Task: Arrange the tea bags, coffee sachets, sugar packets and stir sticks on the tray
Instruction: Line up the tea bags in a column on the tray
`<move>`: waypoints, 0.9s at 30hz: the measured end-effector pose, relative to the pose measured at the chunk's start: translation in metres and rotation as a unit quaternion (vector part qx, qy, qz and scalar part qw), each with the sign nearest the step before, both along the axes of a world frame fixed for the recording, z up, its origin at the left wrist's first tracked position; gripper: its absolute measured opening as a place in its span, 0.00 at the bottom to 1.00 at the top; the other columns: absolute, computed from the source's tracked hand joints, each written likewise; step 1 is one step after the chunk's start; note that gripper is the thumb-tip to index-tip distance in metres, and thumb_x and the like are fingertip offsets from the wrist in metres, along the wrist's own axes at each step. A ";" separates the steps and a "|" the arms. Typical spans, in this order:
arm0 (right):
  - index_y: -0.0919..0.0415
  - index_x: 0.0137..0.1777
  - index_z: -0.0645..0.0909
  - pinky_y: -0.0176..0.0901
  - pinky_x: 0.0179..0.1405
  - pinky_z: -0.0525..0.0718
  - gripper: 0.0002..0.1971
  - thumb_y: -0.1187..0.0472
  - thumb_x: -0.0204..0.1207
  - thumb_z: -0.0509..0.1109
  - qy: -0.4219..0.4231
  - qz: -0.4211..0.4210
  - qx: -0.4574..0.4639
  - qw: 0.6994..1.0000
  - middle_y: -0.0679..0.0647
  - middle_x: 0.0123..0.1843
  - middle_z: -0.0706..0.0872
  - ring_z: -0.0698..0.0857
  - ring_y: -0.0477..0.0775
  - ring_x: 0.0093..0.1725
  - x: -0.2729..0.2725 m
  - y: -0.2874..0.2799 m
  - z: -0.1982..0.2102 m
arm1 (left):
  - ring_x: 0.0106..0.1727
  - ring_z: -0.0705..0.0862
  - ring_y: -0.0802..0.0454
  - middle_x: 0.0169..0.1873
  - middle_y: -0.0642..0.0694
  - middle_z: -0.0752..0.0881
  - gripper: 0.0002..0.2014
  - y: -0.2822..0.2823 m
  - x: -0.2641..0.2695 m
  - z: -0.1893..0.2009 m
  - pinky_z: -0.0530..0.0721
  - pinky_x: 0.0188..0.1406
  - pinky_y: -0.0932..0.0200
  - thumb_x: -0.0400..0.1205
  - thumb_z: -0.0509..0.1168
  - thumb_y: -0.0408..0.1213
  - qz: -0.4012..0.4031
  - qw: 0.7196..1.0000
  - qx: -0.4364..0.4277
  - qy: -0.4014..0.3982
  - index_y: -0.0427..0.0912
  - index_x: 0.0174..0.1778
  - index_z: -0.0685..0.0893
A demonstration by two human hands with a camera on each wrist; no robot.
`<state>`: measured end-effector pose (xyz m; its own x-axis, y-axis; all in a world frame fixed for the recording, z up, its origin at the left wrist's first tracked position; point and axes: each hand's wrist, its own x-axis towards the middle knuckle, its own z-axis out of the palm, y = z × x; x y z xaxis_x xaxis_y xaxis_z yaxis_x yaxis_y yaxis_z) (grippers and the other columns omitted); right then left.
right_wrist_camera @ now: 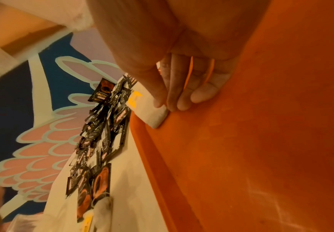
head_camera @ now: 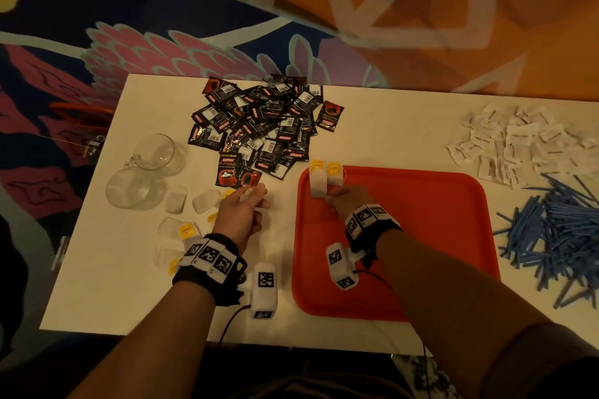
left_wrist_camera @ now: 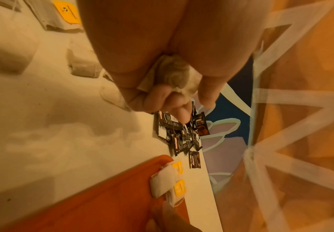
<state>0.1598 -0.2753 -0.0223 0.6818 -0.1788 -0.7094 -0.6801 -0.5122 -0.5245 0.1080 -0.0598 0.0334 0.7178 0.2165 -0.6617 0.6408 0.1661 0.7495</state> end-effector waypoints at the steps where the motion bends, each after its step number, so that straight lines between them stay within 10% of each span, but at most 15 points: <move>1: 0.47 0.40 0.84 0.54 0.57 0.87 0.04 0.56 0.74 0.77 0.000 0.002 0.001 1.000 0.54 0.49 0.89 0.88 0.56 0.52 -0.001 -0.002 0.003 | 0.24 0.72 0.57 0.34 0.47 0.83 0.14 -0.004 0.001 0.003 0.69 0.20 0.64 0.87 0.64 0.49 -0.003 1.000 -0.016 0.005 0.41 0.52 0.84; 6: 0.52 0.50 0.85 0.33 0.40 0.80 0.04 0.61 0.78 0.71 -0.065 0.081 0.031 0.994 0.46 0.50 0.85 0.82 0.44 0.47 -0.001 -0.008 0.044 | 0.18 0.67 0.56 0.26 0.46 0.80 0.26 -0.024 0.007 0.021 0.60 0.13 0.68 0.87 0.52 0.63 -0.008 0.994 -0.100 0.030 0.42 0.45 0.79; 14: 0.50 0.47 0.89 0.37 0.39 0.81 0.08 0.52 0.70 0.80 -0.173 0.154 0.177 0.957 0.46 0.42 0.90 0.86 0.43 0.41 -0.008 -0.008 0.122 | 0.15 0.66 0.55 0.24 0.42 0.79 0.39 -0.066 0.017 0.056 0.56 0.15 0.69 0.83 0.43 0.70 -0.098 0.982 -0.163 0.001 0.38 0.35 0.81; 19: 0.53 0.37 0.84 0.45 0.37 0.85 0.08 0.64 0.74 0.77 -0.233 0.070 0.182 0.953 0.50 0.34 0.86 0.84 0.44 0.33 -0.009 -0.019 0.138 | 0.15 0.66 0.55 0.26 0.41 0.80 0.38 -0.086 0.021 0.070 0.57 0.14 0.70 0.83 0.43 0.71 -0.129 0.974 -0.185 -0.029 0.38 0.44 0.83; 23: 0.60 0.40 0.79 0.42 0.30 0.84 0.08 0.70 0.78 0.72 -0.243 -0.012 0.256 0.936 0.57 0.36 0.85 0.85 0.45 0.31 -0.011 -0.032 0.154 | 0.15 0.65 0.56 0.26 0.44 0.82 0.29 -0.089 0.021 0.071 0.57 0.18 0.67 0.87 0.48 0.63 -0.103 0.988 -0.098 -0.054 0.39 0.50 0.81; 27: 0.53 0.40 0.80 0.48 0.39 0.83 0.08 0.65 0.78 0.72 -0.267 0.042 0.187 0.945 0.49 0.32 0.88 0.83 0.52 0.31 -0.010 -0.043 0.160 | 0.26 0.74 0.48 0.48 0.41 0.88 0.17 -0.088 0.023 0.078 0.78 0.27 0.52 0.88 0.59 0.54 -0.103 0.980 0.066 -0.159 0.48 0.54 0.88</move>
<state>0.1502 -0.3183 0.1377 0.9609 0.0868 -0.2631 -0.2324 -0.2646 -0.9359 0.1313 -0.1476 0.1115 0.9207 0.1135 -0.3733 0.3809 -0.0543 0.9230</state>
